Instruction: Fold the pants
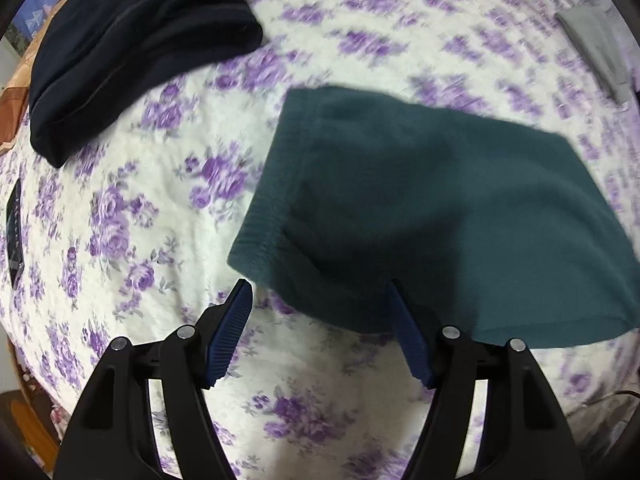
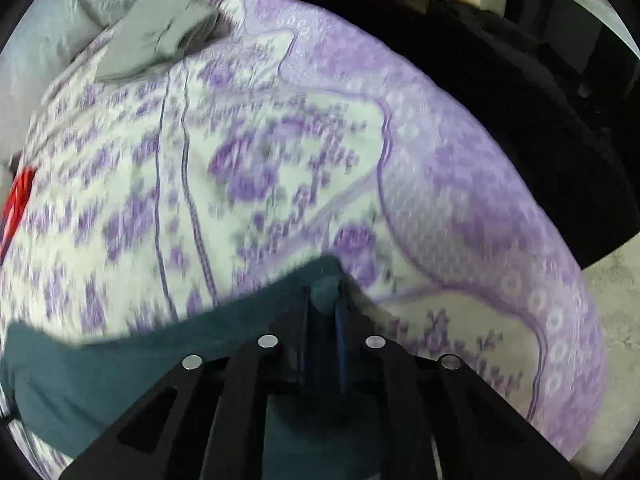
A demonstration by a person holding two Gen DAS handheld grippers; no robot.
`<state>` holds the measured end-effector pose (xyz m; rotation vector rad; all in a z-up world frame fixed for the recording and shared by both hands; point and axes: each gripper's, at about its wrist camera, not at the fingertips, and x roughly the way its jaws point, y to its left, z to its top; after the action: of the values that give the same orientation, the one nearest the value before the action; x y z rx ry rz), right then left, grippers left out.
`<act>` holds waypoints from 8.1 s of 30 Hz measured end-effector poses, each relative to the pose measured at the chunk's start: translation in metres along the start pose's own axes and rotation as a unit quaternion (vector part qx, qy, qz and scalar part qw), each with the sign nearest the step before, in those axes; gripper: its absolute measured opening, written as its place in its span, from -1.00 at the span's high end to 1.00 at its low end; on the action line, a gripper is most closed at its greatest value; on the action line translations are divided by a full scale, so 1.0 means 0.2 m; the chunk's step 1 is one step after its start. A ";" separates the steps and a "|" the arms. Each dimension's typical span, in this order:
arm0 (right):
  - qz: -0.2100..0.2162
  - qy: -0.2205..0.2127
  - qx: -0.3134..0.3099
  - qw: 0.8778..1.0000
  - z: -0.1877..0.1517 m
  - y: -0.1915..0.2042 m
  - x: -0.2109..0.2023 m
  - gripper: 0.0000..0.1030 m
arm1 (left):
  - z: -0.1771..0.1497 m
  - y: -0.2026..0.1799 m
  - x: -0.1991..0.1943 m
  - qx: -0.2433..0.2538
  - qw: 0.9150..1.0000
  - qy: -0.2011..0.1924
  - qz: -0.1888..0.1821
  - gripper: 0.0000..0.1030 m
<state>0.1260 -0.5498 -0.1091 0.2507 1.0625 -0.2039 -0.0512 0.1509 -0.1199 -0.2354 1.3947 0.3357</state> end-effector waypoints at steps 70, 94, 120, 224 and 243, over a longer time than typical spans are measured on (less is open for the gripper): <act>0.310 0.140 -0.400 0.851 -0.41 2.23 0.00 0.21 | 0.28 -0.05 0.09 -0.073 0.996 -0.002 -0.047 0.31; 0.133 -0.019 -0.041 0.990 -0.20 0.45 -0.24 -0.21 | 0.43 -0.10 0.27 -0.142 0.987 0.013 -0.079 -0.24; 0.274 -0.015 0.072 0.959 -0.24 0.30 -0.47 0.88 | 0.35 -0.07 0.18 -0.078 0.996 0.002 -0.033 -0.13; 0.336 0.171 -0.188 0.907 -0.63 1.40 -0.22 -0.38 | 0.22 -0.56 -0.22 0.039 0.983 -0.067 -0.165 -0.63; 0.318 0.090 -0.183 0.926 -0.41 0.90 -0.57 0.36 | 0.26 -0.82 -0.23 0.105 0.976 -0.066 -0.182 -0.63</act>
<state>0.0558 -0.3499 -0.0285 0.2658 1.1254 0.6103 0.0499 0.0120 -0.0720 -0.2827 1.2173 -0.0981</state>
